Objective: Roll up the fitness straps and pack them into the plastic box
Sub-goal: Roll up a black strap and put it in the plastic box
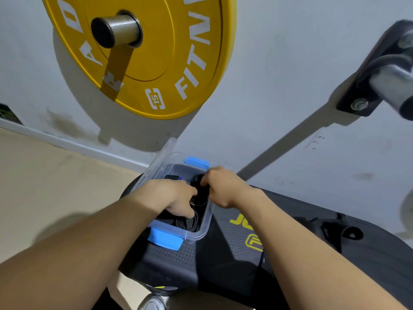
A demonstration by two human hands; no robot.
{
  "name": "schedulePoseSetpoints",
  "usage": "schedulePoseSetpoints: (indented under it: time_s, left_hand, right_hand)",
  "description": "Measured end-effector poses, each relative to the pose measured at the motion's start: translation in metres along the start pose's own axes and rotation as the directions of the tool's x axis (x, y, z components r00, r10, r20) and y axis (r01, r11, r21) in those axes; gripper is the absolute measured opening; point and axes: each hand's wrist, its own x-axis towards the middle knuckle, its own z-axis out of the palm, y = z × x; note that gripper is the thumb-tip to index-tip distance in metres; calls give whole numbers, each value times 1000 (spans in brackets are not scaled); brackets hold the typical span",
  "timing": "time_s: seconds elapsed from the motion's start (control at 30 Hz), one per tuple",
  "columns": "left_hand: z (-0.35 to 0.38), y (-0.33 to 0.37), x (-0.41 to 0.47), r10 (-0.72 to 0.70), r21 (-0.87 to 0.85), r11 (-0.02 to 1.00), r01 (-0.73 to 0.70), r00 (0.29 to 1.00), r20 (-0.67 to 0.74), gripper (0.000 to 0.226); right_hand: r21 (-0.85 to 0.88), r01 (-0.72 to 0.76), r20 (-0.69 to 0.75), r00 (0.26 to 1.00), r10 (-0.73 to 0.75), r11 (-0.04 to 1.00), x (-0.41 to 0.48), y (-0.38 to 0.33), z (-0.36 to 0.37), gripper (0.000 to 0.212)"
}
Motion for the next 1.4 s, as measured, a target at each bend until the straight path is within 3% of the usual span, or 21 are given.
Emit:
schedulePoseSetpoints:
  time_s: [0.13, 0.23, 0.33, 0.5, 0.67, 0.77, 0.83, 0.93, 1.03, 1.1, 1.2, 1.27, 1.3, 1.33, 1.4]
  left_hand:
    - [-15, 21, -14, 59, 2, 998, -60, 982, -180, 36]
    - [-26, 62, -19, 164, 30, 986, -163, 934, -318, 29]
    - [-24, 118, -18, 289, 29, 954, -298, 891, -349, 16]
    - [17, 201, 0, 429, 133, 903, -410, 880, -203, 27]
    - [46, 239, 16, 429, 178, 897, -405, 895, -121, 55]
    - [47, 251, 20, 421, 195, 900, -389, 893, -158, 50]
    - [45, 254, 23, 462, 164, 883, -439, 875, -144, 39]
    - [42, 253, 29, 528, 140, 843, -519, 848, -38, 45]
    - [42, 252, 38, 487, 237, 847, -475, 873, 7, 50]
    - [38, 247, 37, 437, 194, 878, -437, 898, 43, 52]
    - [24, 239, 34, 373, -5, 928, -373, 927, 46, 42]
    - [10, 241, 34, 286, -254, 918, -304, 952, -105, 33]
    - [1, 243, 35, 201, -447, 852, -275, 958, -206, 33]
    - [-7, 242, 35, 108, -654, 711, -256, 960, -258, 32]
    - [-21, 239, 35, 21, -919, 295, -260, 964, -266, 27]
  right_hand:
    - [200, -89, -110, 987, 113, 976, -45, 32, -25, 49]
    - [273, -206, -114, 963, 244, 940, -87, 63, -29, 41]
    - [307, -385, -13, 913, 409, 870, -129, 97, -21, 31]
    - [237, -613, 175, 790, 588, 753, -198, 143, 2, 20]
    - [259, -628, 207, 778, 593, 733, -232, 168, 22, 11]
    - [235, -634, 273, 771, 576, 737, -238, 171, 31, 67]
    - [129, -589, 264, 796, 545, 798, -234, 167, 41, 73]
    - [54, -515, 210, 844, 494, 856, -222, 165, 56, 16]
    - [108, -516, 103, 856, 507, 850, -217, 169, 51, 20]
    - [196, -526, -67, 835, 546, 828, -216, 174, 37, 11]
    - [404, -498, -352, 689, 633, 767, -217, 177, 17, 16]
    - [514, -442, -409, 628, 662, 736, -219, 173, 9, 17]
    - [550, -414, -388, 642, 661, 725, -220, 170, 6, 19]
    - [586, -380, -344, 683, 644, 716, -221, 165, 5, 20]
    - [697, -283, -186, 816, 548, 659, -220, 156, 7, 18]
